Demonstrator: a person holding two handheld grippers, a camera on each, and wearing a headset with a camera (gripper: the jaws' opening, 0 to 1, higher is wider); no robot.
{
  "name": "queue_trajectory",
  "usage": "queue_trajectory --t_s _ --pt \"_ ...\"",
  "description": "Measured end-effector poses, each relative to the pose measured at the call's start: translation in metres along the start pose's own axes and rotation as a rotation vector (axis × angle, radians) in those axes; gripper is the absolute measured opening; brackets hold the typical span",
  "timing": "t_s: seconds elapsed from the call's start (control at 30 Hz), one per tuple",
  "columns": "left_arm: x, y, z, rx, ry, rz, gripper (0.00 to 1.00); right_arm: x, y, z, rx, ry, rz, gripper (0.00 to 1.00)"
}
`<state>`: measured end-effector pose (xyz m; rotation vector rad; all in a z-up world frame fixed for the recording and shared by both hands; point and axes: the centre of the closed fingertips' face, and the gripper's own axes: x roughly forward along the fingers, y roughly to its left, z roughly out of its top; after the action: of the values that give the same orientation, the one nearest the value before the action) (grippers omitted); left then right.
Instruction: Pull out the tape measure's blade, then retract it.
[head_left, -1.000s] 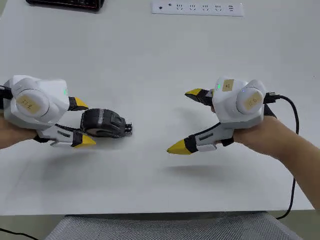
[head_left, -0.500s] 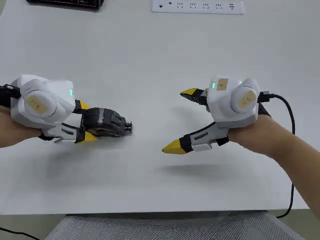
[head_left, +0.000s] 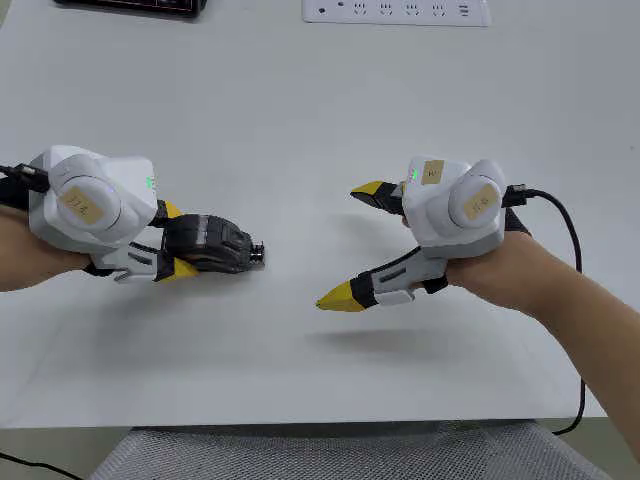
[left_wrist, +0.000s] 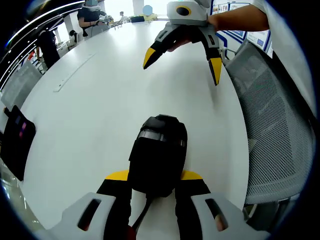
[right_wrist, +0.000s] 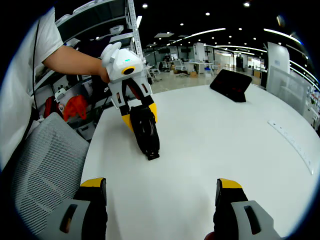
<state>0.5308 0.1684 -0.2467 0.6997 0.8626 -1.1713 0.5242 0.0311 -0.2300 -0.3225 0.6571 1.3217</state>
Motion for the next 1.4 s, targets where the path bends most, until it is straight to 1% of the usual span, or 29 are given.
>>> queue_trajectory --t_s 0.23,0.37,0.43,0.5,0.6,0.8,0.97,1.07,1.13,1.23,1.4 --pt "0.001 0.001 -0.001 0.01 0.011 0.01 0.28 0.004 0.003 0.002 -0.003 -0.007 0.006 0.87" --pt "0.0 0.001 -0.001 0.002 0.012 0.012 0.28 0.006 0.003 0.004 -0.013 -0.017 0.006 0.83" --pt "0.0 0.001 -0.001 0.009 0.015 0.007 0.28 0.009 0.001 0.002 -0.015 -0.009 0.005 0.79" --pt "0.0 0.001 -0.001 0.015 0.016 0.006 0.28 0.011 0.001 0.003 -0.007 -0.017 0.01 0.79" --pt "0.0 0.001 -0.001 0.016 0.015 0.005 0.28 0.016 0.001 0.005 -0.01 -0.024 0.016 0.76" --pt "0.0 0.001 -0.002 0.021 0.04 -0.002 0.27 0.03 0.003 0.01 -0.013 -0.038 0.035 0.71" --pt "0.0 0.001 -0.002 0.015 0.043 -0.012 0.27 0.04 0.003 0.017 -0.023 -0.053 0.046 0.65" --pt "0.0 0.001 -0.003 0.012 0.044 -0.017 0.28 0.045 0.005 0.02 -0.052 -0.055 0.054 0.59" --pt "0.0 0.001 -0.003 0.01 0.05 -0.022 0.28 0.05 0.006 0.022 -0.06 -0.056 0.064 0.57" --pt "0.001 0.002 -0.003 0.015 0.06 -0.021 0.28 0.055 0.008 0.022 -0.074 -0.056 0.076 0.51" --pt "0.001 0.001 -0.003 0.015 0.063 -0.019 0.28 0.063 0.011 0.022 -0.088 -0.061 0.09 0.45"
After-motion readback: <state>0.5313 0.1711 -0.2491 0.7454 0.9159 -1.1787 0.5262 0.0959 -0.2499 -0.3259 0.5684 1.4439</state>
